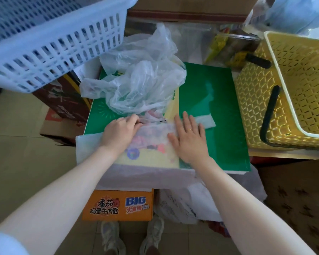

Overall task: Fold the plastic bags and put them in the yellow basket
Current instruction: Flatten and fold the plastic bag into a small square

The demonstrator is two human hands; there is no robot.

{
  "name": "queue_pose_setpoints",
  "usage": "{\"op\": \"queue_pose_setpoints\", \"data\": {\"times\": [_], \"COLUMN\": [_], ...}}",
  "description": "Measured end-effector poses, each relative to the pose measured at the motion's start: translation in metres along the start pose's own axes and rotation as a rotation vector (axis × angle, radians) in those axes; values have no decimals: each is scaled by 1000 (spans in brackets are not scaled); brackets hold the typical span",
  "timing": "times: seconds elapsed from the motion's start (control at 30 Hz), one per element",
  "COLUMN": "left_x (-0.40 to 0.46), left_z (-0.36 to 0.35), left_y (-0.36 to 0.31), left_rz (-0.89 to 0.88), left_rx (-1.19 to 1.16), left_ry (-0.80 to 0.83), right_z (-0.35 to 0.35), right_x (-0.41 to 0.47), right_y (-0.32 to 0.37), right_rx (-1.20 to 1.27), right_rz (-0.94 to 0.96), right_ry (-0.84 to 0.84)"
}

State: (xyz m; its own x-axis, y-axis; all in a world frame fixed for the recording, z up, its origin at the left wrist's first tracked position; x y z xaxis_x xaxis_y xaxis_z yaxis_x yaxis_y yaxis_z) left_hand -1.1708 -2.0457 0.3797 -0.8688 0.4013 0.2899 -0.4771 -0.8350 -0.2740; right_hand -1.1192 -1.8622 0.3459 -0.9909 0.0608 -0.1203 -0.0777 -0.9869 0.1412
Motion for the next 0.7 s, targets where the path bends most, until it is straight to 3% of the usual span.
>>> {"op": "queue_pose_setpoints", "data": {"times": [0.1,0.17,0.3,0.4,0.57,0.63,0.7], "left_x": [-4,-15,-37,-39,-16,-2,13], "left_z": [8,14,25,26,63,77,87], "left_y": [14,21,26,24,24,21,22], "left_rz": [13,0,7,-68,-174,-224,-168], "left_rx": [86,191,305,286,150,97,127], "left_ry": [37,62,125,95,-108,-230,-359], "right_z": [5,15,40,42,52,76,101], "right_x": [9,12,17,21,37,43,55], "right_y": [-26,-26,14,37,29,19,10], "right_rx": [-39,-87,-98,-86,106,209,210], "right_rz": [-168,-187,96,226,281,259,190], "right_ry": [74,40,-198,-181,6,-67,-173]}}
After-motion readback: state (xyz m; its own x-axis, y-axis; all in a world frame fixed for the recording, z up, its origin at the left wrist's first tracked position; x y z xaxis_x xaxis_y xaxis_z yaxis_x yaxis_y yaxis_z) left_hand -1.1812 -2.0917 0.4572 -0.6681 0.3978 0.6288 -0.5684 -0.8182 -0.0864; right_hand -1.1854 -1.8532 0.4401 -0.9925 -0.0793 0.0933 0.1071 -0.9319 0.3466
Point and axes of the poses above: each hand's wrist, its own x-axis towards the middle knuckle, its own z-axis out of the back of the hand, y = z × x, the point moved 7 cm from there along x, towards the middle knuckle, and after that the axes turned 6 degrees about -y, right-handed, at the moved point
